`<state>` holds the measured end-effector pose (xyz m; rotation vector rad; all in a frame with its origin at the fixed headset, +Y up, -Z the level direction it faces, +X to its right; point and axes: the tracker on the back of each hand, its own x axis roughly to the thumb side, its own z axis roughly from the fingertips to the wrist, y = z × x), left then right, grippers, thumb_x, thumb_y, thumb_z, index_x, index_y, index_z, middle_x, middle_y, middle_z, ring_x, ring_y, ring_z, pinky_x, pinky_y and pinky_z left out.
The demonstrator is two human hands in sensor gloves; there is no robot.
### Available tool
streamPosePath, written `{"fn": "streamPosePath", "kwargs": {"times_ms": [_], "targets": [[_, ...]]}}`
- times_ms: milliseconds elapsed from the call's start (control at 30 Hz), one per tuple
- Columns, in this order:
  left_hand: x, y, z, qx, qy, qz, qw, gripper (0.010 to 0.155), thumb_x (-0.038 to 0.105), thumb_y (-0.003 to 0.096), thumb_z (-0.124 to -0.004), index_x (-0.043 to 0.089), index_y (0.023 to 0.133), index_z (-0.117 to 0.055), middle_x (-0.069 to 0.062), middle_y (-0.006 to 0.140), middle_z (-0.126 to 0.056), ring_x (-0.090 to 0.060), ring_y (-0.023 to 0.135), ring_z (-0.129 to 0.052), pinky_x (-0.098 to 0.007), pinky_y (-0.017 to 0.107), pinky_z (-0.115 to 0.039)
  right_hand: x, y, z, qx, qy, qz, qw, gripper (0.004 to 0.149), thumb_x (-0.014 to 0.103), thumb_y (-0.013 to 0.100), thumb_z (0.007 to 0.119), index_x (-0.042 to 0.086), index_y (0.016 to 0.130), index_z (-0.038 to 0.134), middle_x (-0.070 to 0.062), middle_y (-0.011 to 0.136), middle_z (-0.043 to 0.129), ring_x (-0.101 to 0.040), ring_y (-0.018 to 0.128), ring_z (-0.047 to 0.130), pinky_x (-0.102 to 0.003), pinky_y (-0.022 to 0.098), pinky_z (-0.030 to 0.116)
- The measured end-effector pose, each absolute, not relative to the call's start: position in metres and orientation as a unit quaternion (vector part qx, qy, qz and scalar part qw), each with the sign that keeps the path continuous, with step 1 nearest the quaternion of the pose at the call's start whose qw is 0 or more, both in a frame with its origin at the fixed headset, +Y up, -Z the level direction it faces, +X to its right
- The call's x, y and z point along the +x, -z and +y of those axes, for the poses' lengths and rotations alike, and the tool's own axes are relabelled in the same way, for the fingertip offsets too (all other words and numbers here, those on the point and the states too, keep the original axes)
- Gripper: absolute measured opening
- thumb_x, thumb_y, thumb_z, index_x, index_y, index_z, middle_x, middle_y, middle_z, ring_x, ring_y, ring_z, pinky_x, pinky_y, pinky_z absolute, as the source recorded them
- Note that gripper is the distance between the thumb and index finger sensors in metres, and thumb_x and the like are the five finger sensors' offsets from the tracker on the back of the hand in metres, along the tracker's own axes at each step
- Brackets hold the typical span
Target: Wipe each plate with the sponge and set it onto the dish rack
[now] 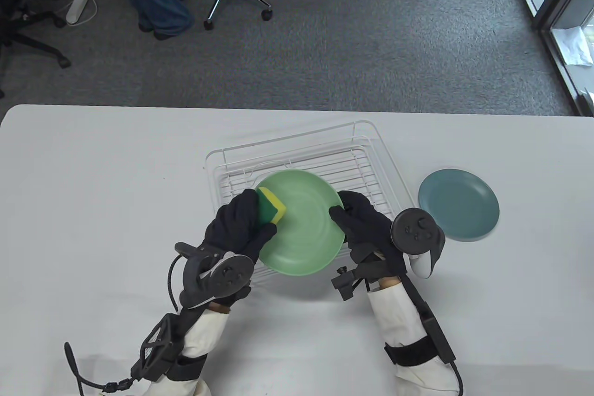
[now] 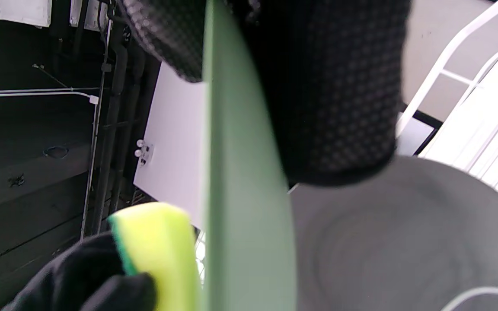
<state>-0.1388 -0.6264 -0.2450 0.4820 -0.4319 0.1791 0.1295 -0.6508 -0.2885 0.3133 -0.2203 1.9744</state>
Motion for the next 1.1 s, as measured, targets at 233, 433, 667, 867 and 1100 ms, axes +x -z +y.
{"fn": "streamPosePath", "kwargs": {"times_ms": [233, 433, 667, 867, 1100], "targets": [[-0.11, 0.23, -0.625, 0.225, -0.072, -0.264, 0.935, 0.074, 0.047, 0.0488, -0.081, 0.002, 0.106, -0.067, -0.021, 0.095, -0.089, -0.037, 0.074, -0.099, -0.04, 0.052, -0.09, 0.108, 0.279, -0.651, 0.201, -0.809, -0.056, 0.549, 0.05, 0.022, 0.057, 0.077, -0.009, 0.095, 0.067, -0.035, 0.076, 0.086, -0.039, 0.051, 0.103, -0.034, 0.03, 0.097], [-0.114, 0.232, -0.627, 0.245, -0.018, -0.229, 0.942, 0.074, 0.047, 0.0493, -0.081, 0.003, 0.107, -0.066, -0.02, 0.096, -0.088, -0.037, 0.076, -0.098, -0.042, 0.053, -0.089, 0.095, 0.275, -0.651, 0.214, -0.823, -0.046, 0.524, 0.05, 0.021, 0.057, 0.076, -0.009, 0.097, 0.064, -0.036, 0.078, 0.084, -0.04, 0.054, 0.101, -0.035, 0.033, 0.096], [-0.124, 0.244, -0.632, 0.216, 0.063, -0.176, 0.958, 0.074, 0.047, 0.0495, -0.08, 0.005, 0.108, -0.066, -0.02, 0.098, -0.087, -0.037, 0.077, -0.097, -0.043, 0.054, -0.088, 0.102, 0.278, -0.654, 0.174, -0.825, -0.055, 0.535, 0.049, 0.019, 0.058, 0.075, -0.01, 0.096, 0.065, -0.036, 0.076, 0.085, -0.039, 0.052, 0.102, -0.034, 0.032, 0.097], [-0.119, 0.242, -0.629, 0.163, 0.067, -0.187, 0.966, 0.073, 0.047, 0.0497, -0.08, 0.006, 0.108, -0.067, -0.02, 0.098, -0.087, -0.037, 0.078, -0.097, -0.044, 0.054, -0.088, 0.115, 0.279, -0.656, 0.122, -0.815, -0.068, 0.562, 0.049, 0.019, 0.058, 0.074, -0.01, 0.096, 0.064, -0.036, 0.077, 0.084, -0.038, 0.053, 0.102, -0.033, 0.033, 0.097], [-0.11, 0.234, -0.624, 0.13, 0.029, -0.245, 0.96, 0.072, 0.047, 0.0498, -0.08, 0.008, 0.109, -0.067, -0.019, 0.1, -0.086, -0.037, 0.081, -0.096, -0.045, 0.057, -0.087, 0.12, 0.283, -0.664, 0.108, -0.793, -0.06, 0.597, 0.05, 0.021, 0.06, 0.072, -0.01, 0.097, 0.06, -0.036, 0.08, 0.081, -0.038, 0.056, 0.1, -0.033, 0.035, 0.097]]}}
